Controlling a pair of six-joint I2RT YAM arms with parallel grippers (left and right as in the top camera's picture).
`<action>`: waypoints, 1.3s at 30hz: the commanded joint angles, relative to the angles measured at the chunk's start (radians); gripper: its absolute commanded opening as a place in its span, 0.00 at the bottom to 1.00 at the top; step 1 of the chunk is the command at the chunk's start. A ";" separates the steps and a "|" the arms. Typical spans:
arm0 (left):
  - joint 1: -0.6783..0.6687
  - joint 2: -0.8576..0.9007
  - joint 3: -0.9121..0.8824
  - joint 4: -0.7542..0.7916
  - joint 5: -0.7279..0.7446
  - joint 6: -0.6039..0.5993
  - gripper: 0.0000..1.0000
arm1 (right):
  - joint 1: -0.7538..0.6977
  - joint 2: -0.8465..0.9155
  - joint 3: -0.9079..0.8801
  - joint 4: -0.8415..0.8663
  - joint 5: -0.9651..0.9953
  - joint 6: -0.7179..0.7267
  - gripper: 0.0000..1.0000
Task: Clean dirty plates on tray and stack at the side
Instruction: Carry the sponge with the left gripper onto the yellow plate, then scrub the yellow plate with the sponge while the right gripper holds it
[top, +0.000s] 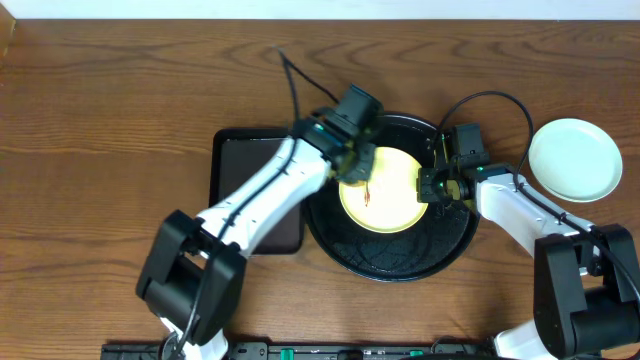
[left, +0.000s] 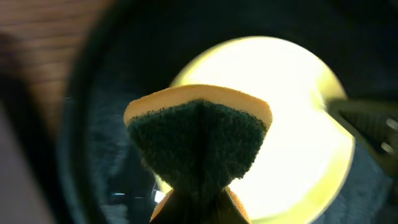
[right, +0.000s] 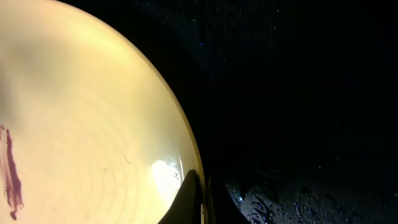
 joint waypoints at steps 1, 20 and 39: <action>-0.054 0.053 -0.015 0.002 -0.003 0.005 0.07 | 0.008 0.028 -0.006 -0.005 0.021 0.000 0.01; -0.097 0.170 -0.016 0.039 -0.061 -0.013 0.30 | 0.008 0.028 -0.006 -0.007 0.021 0.000 0.01; -0.097 0.170 -0.101 0.125 -0.145 -0.031 0.08 | 0.008 0.028 -0.006 -0.008 0.021 0.000 0.01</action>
